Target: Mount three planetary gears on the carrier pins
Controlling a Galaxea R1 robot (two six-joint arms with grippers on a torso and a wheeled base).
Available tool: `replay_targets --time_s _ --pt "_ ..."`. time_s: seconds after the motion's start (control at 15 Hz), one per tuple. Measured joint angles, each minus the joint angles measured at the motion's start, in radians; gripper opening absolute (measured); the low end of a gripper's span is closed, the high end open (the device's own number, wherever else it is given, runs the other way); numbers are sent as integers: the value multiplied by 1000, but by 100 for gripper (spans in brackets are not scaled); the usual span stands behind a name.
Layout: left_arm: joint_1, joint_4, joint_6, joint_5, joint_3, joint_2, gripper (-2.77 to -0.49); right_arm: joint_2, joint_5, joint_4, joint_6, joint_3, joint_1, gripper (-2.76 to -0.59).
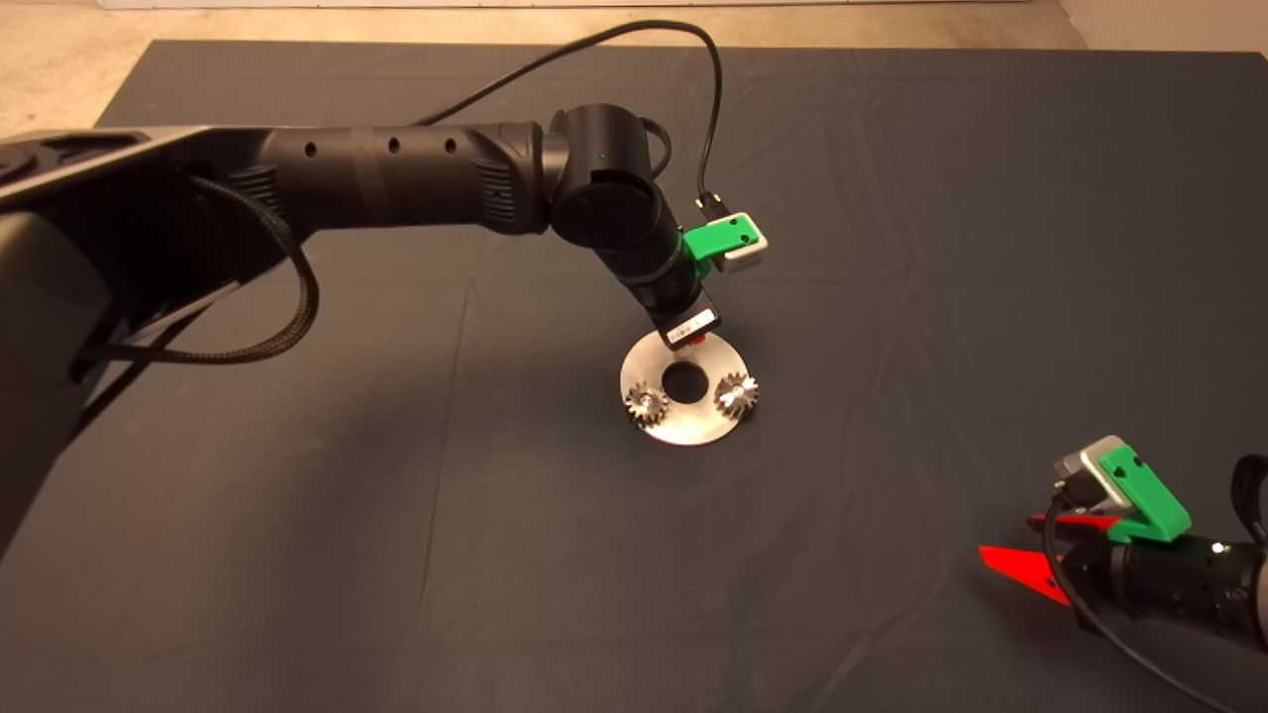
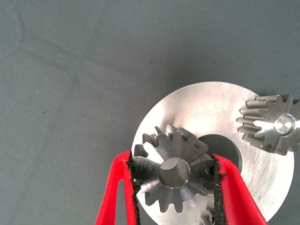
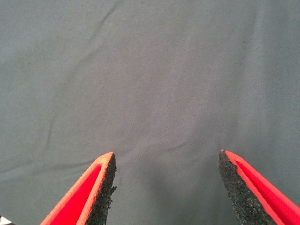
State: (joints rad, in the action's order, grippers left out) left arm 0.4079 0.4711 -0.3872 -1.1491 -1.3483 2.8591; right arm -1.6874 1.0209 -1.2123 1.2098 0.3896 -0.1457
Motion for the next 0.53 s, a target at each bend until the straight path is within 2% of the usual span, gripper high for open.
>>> replay_targets --time_s 0.33,0.4,0.53 --pt "0 0 0 2 0 -6 -266 0 0 0 0 0 0 -173" --pt "0 0 1 6 0 -6 -266 0 0 0 0 0 0 -173" --pt "0 0 1 28 -2 -9 -266 0 0 0 0 0 0 -173"
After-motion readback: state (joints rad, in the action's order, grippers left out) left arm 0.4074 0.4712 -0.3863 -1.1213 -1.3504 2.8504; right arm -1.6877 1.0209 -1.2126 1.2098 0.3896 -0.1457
